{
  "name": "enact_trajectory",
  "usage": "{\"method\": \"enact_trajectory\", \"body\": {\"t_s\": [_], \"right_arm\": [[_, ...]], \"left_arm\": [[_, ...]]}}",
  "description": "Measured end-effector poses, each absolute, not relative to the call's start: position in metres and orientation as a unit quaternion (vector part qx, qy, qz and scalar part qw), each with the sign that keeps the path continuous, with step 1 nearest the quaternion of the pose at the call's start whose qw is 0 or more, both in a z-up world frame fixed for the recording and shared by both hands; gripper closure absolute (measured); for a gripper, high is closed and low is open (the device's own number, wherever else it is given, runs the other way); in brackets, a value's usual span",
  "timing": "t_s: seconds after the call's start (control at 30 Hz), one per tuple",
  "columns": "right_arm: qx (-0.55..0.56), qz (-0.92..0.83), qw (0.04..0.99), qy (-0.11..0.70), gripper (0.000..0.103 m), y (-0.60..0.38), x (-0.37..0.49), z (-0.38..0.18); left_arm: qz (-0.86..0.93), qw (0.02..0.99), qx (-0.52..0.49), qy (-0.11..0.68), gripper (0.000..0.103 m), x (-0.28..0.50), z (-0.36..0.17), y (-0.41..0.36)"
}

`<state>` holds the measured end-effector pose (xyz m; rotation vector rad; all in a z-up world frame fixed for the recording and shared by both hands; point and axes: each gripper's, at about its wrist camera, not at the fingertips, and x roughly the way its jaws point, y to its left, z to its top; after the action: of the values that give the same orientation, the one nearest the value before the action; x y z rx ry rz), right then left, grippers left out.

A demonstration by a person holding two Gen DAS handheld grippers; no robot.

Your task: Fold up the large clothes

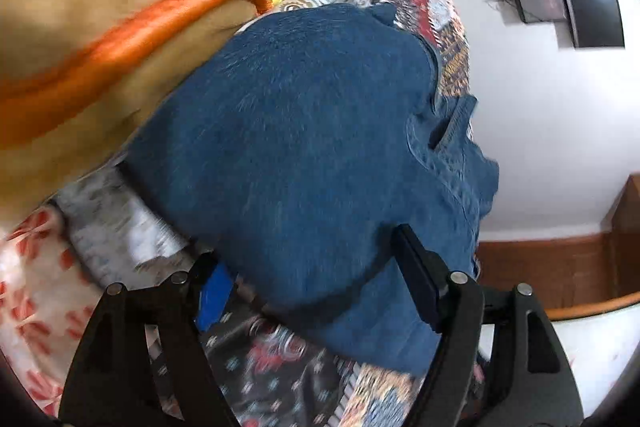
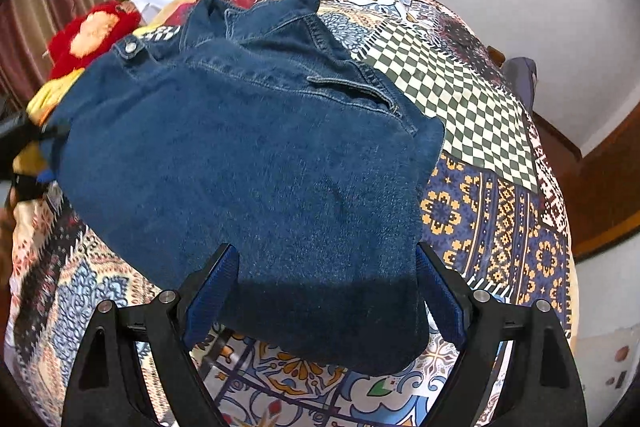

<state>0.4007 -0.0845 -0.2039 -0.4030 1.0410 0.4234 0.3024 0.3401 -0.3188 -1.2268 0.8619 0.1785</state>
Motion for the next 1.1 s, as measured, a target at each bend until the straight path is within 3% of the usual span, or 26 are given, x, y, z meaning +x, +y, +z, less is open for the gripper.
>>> {"method": "enact_trajectory", "body": {"t_s": [0.17, 0.4, 0.5, 0.7, 0.93, 1.1], "right_arm": [[-0.172, 0.203, 0.824, 0.500, 0.015, -0.088, 0.406, -0.206], [-0.174, 0.198, 0.825, 0.500, 0.015, -0.092, 0.406, -0.201], [-0.180, 0.193, 0.831, 0.490, 0.015, -0.101, 0.403, -0.193], [-0.152, 0.175, 0.853, 0.467, 0.015, -0.137, 0.397, -0.166], [-0.109, 0.143, 0.875, 0.448, 0.015, -0.184, 0.398, -0.143], [-0.076, 0.121, 0.885, 0.443, 0.015, -0.218, 0.394, -0.133]], "left_arm": [[0.107, 0.741, -0.539, 0.386, 0.028, 0.323, -0.324, 0.338], [0.171, 0.811, -0.428, 0.362, 0.058, 0.325, -0.290, 0.314], [0.187, 0.843, -0.364, 0.348, 0.065, 0.328, -0.260, 0.298], [0.185, 0.906, -0.222, 0.310, 0.070, 0.341, -0.185, 0.247], [0.088, 0.964, -0.079, 0.237, 0.071, 0.374, -0.092, 0.127], [-0.007, 0.969, 0.020, 0.246, 0.070, 0.384, -0.093, 0.030]]}}
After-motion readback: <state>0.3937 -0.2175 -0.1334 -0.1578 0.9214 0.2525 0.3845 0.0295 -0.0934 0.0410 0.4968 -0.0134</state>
